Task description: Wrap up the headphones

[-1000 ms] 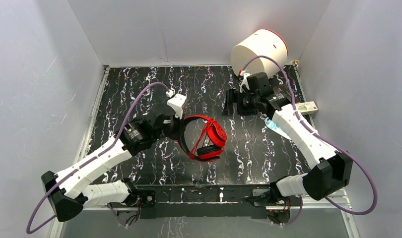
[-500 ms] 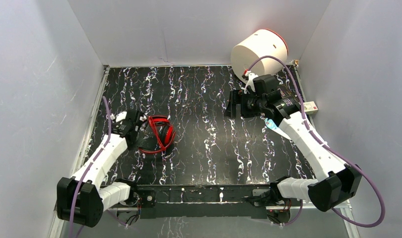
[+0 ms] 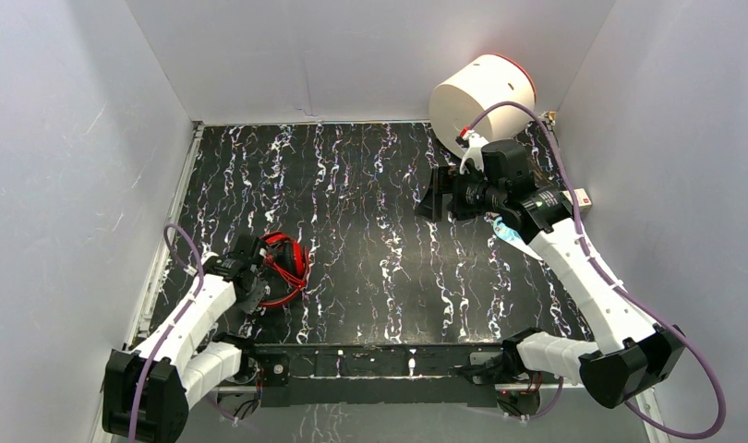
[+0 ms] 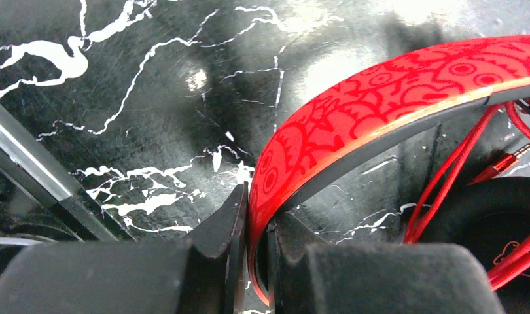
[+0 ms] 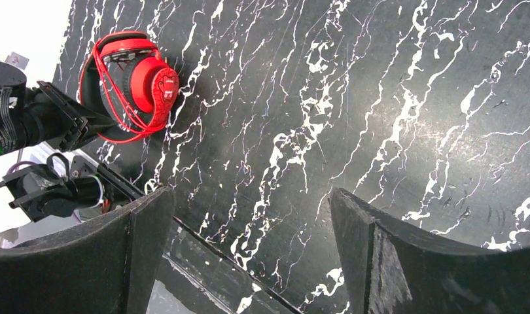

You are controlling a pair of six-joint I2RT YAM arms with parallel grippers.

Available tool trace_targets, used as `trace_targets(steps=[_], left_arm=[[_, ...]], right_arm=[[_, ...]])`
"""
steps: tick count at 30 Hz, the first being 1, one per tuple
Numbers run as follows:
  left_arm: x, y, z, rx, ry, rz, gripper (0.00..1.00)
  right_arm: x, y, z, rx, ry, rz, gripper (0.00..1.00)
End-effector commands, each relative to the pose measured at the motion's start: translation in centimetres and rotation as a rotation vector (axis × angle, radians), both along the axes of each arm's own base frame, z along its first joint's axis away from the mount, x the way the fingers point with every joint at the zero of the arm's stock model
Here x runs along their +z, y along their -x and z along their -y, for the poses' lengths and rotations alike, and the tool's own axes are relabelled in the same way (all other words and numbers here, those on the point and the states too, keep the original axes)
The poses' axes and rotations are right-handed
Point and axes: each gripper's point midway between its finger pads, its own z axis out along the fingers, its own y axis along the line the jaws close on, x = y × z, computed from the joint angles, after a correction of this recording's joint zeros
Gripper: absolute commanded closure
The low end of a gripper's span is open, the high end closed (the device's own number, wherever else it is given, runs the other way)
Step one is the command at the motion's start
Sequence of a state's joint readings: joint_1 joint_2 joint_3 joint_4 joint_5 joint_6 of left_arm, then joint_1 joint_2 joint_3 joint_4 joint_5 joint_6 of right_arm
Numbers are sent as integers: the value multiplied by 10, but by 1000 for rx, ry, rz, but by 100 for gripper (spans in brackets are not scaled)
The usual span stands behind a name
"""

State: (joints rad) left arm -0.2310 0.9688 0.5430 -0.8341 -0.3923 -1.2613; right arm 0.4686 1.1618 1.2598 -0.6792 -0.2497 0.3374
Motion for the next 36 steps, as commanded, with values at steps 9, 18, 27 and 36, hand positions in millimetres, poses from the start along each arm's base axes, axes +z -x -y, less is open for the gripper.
trace_targets(steps=[9, 18, 27, 36], left_arm=[[11, 18, -11, 207, -9, 15, 49], [106, 17, -26, 245, -21, 225, 2], [324, -49, -5, -306, -112, 870, 2], [500, -29, 50, -817, -234, 1382, 2]], right_arm=[[38, 1, 5, -8, -31, 108, 3], [94, 5, 35, -104, 16, 259, 1], [191, 48, 86, -237, -60, 601, 1], [253, 92, 127, -330, -110, 819, 2]])
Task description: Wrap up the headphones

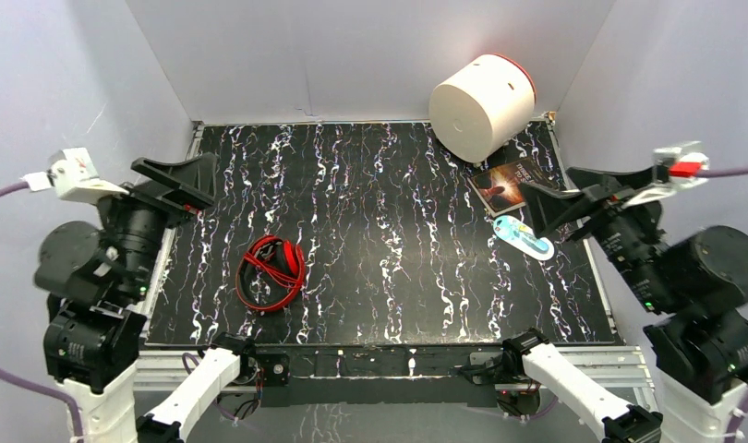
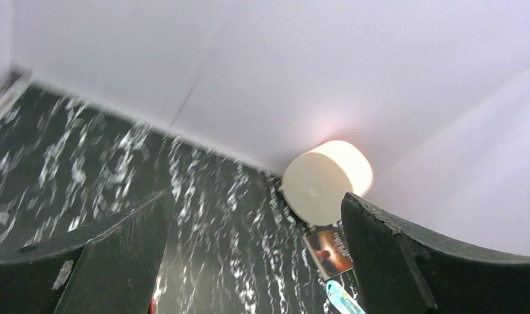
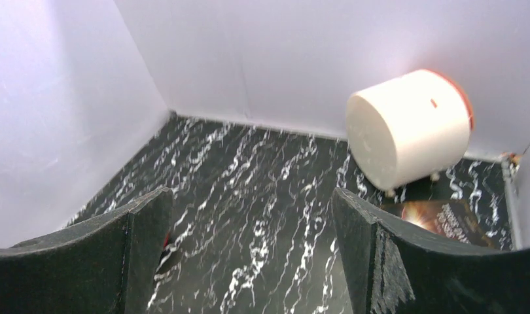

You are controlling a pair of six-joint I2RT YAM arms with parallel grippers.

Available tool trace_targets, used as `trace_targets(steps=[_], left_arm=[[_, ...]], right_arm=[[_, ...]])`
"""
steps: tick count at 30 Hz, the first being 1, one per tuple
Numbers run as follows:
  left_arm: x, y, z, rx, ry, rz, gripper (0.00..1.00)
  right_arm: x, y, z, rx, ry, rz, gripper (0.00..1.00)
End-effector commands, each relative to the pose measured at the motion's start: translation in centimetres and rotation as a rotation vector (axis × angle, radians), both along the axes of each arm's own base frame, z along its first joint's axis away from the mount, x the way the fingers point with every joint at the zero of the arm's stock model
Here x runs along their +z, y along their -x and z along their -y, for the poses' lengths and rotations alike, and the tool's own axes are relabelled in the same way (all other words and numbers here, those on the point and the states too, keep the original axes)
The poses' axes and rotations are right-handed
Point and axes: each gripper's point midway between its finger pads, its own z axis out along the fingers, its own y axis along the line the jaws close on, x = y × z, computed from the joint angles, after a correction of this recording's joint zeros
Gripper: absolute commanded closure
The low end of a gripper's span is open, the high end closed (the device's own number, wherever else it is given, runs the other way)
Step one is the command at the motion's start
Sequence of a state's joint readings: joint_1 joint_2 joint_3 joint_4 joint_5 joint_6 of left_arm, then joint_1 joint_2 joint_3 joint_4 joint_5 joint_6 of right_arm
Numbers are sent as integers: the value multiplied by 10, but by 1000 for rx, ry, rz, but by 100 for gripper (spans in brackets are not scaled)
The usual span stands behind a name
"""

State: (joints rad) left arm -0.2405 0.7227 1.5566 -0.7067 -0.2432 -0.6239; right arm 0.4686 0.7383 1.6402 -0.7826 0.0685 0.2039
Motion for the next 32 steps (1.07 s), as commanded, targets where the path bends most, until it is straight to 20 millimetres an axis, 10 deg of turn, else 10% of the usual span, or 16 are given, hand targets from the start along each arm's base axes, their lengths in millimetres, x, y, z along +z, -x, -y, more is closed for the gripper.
trace_targets(steps=[1, 32], left_arm=[[66, 9, 32, -208, -196, 243, 2], [44, 5, 49, -292, -199, 253, 2]], right_arm=[[25, -5, 14, -76, 0, 73, 1], [16, -9, 1, -22, 16, 50, 1]])
